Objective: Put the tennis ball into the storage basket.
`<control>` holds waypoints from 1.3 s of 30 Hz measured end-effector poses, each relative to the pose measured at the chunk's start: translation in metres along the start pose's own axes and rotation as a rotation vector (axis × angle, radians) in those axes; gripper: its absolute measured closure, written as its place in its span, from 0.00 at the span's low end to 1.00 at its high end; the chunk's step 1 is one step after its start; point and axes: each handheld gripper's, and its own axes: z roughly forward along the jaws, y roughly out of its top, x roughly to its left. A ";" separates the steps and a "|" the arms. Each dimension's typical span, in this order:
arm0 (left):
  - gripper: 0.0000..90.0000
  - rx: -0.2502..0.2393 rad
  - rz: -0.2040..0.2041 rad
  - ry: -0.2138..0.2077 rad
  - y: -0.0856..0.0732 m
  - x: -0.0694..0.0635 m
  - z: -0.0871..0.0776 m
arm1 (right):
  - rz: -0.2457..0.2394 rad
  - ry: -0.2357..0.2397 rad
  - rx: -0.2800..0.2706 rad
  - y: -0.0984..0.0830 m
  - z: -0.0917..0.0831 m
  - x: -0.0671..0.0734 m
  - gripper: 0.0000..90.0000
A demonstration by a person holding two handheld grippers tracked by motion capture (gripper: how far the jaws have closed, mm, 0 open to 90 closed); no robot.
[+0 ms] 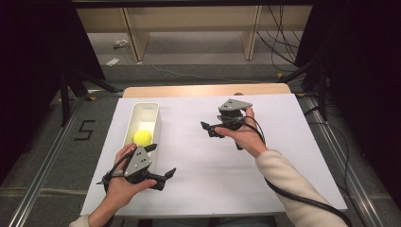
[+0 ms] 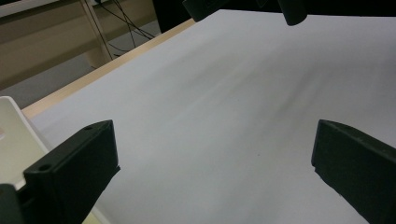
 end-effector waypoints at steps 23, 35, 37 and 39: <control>0.00 -0.002 0.003 0.005 0.000 0.001 0.000 | 0.036 -0.065 0.004 -0.021 -0.030 -0.024 0.12; 0.00 0.001 -0.001 0.005 0.000 0.000 0.000 | 0.050 -0.082 0.005 -0.033 -0.047 -0.030 0.12; 0.00 -0.001 0.002 0.005 0.000 0.001 0.000 | 0.052 -0.085 0.005 -0.034 -0.050 -0.030 0.12; 0.00 -0.004 0.002 0.005 0.001 0.000 0.000 | 0.054 -0.087 0.004 -0.035 -0.052 -0.031 0.12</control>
